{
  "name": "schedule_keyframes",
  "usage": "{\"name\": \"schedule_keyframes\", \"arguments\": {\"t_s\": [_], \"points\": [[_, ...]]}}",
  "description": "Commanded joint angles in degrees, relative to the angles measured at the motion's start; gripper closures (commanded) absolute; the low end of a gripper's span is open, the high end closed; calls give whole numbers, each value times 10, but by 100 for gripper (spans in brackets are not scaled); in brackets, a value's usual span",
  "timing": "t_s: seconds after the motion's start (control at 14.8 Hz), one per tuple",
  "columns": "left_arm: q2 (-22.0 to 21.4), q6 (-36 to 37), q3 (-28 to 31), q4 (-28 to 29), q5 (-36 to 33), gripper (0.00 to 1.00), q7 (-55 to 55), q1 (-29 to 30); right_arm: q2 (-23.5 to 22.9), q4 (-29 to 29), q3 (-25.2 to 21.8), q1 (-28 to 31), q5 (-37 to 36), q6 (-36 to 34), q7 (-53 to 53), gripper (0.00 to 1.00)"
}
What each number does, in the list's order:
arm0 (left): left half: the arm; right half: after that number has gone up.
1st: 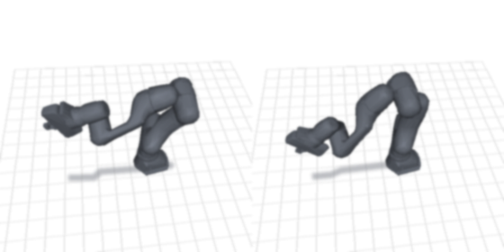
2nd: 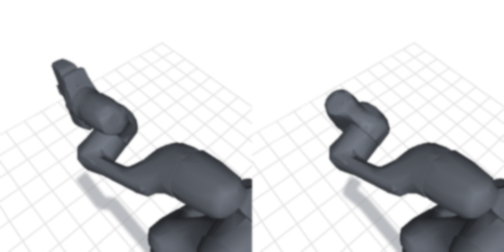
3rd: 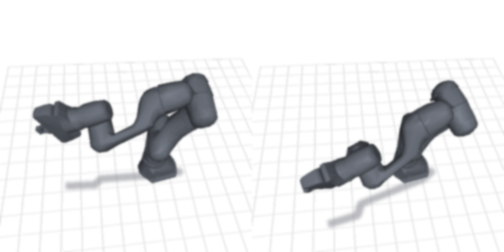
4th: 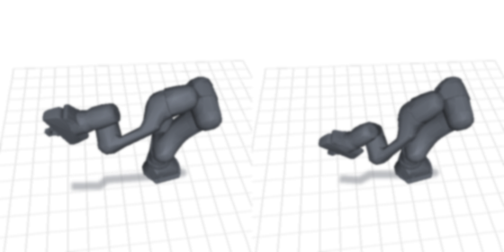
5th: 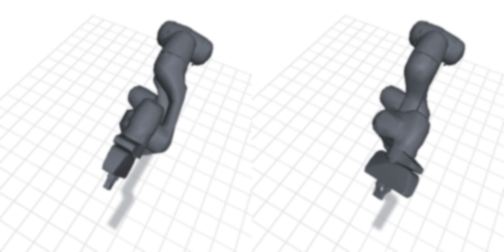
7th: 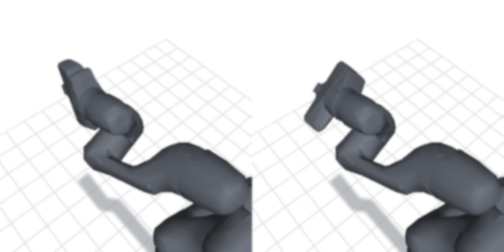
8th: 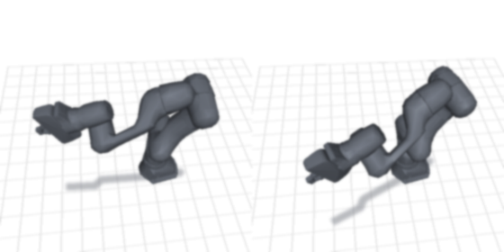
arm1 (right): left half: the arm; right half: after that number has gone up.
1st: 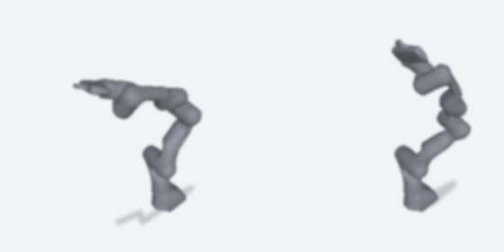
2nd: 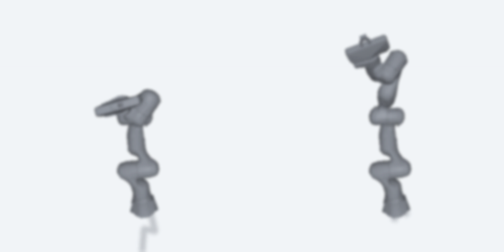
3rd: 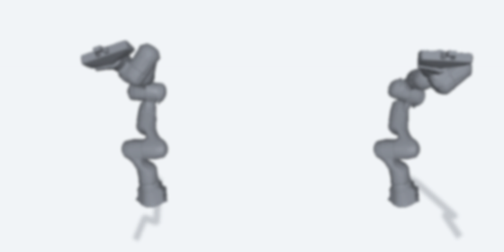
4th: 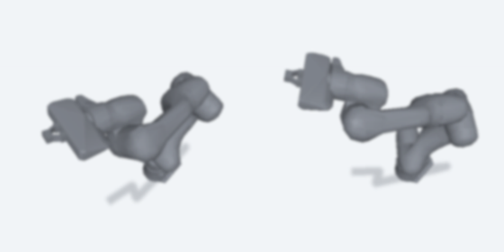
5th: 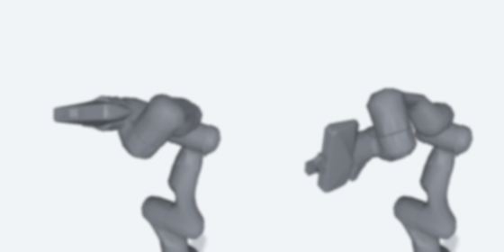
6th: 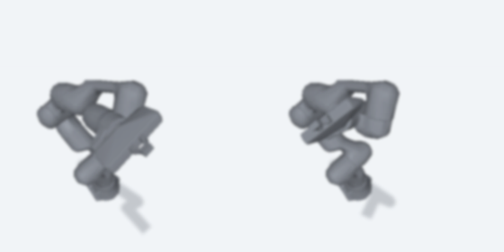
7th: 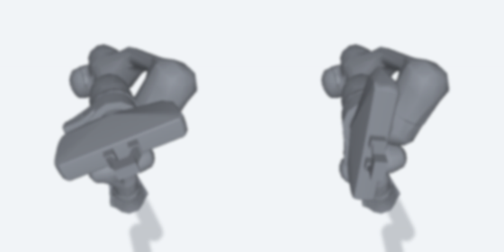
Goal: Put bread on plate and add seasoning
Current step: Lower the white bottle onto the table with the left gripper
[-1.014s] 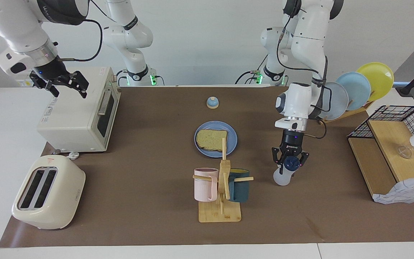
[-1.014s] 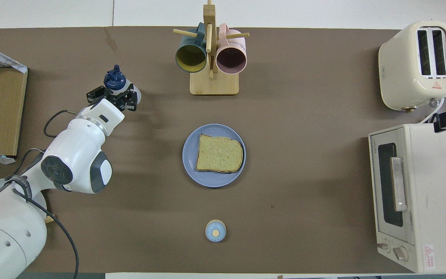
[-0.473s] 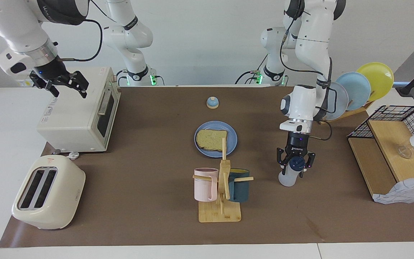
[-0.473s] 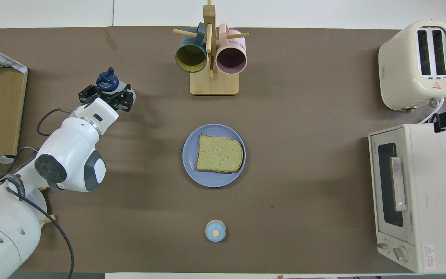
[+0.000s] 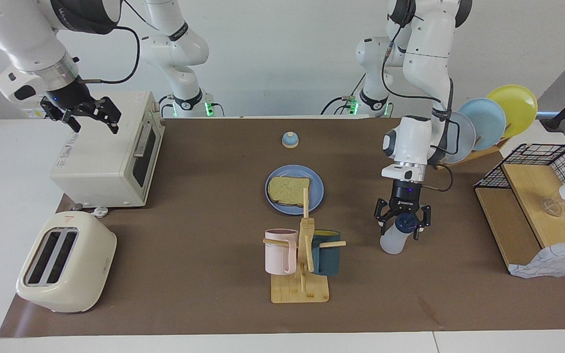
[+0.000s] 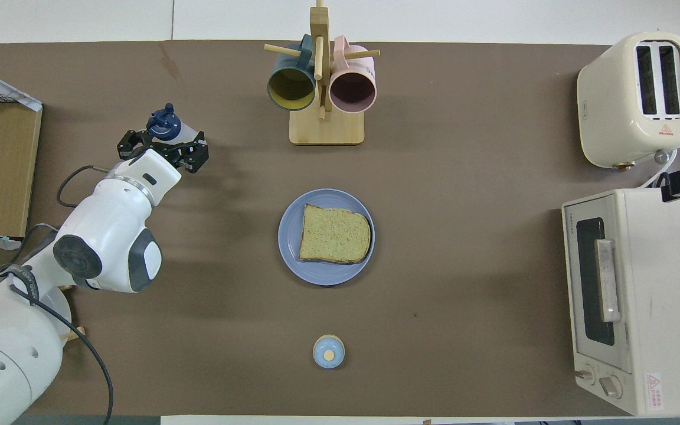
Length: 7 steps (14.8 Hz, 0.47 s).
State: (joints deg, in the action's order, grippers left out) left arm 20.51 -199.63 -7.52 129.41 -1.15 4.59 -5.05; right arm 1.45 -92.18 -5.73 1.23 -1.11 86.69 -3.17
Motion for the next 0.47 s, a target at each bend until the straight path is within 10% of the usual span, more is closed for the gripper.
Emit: {"name": "schedule_keyframes", "arguments": {"t_s": [0.0,0.41], "points": [[8,-11,1,1,-11,0,2,4,8,-7,3,5,9,1,5,0],[2,-11,1,23,-11,0,4,5,7,-7,3,5,9,1,5,0]]}}
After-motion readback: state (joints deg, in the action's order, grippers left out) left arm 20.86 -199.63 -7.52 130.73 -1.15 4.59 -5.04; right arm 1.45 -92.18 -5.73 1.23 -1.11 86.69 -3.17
